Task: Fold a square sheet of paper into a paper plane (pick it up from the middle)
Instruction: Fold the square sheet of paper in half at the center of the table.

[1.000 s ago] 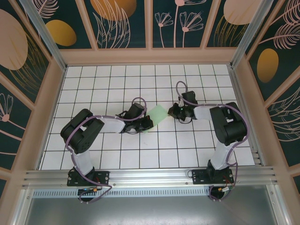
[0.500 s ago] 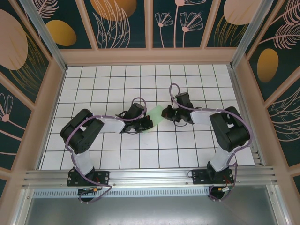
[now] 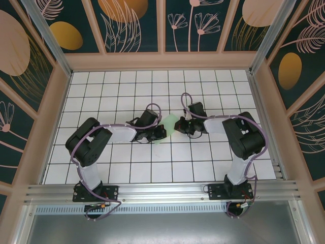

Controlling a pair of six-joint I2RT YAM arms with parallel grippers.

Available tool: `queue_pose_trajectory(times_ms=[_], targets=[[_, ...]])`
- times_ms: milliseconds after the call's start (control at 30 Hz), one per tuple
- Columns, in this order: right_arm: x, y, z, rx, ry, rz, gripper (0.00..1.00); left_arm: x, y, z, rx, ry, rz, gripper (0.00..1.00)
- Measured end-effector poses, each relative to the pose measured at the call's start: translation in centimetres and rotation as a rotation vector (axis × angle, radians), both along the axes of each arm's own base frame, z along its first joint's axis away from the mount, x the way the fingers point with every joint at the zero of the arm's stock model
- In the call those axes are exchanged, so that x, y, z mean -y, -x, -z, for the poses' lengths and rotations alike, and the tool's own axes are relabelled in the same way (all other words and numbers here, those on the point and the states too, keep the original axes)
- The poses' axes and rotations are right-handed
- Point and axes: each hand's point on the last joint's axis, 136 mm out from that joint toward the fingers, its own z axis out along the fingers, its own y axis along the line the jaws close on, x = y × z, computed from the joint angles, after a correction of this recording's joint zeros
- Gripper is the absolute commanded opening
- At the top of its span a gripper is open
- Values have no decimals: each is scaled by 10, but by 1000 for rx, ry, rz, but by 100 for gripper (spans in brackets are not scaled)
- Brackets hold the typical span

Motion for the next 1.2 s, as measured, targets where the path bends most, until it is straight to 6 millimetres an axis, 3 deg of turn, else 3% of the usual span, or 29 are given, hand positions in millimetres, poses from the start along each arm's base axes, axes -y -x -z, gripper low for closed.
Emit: queue_pose_trajectory(times_ms=[233, 567, 1200], targets=[[0, 0, 1, -4, 0, -4, 0, 19, -24, -29, 126, 24, 65, 0], [0, 0, 1, -14, -12, -8, 0, 20, -20, 5, 74, -19, 91, 0], [-1, -3, 4, -47, -11, -18, 0, 7, 6, 13, 102, 34, 139, 0]])
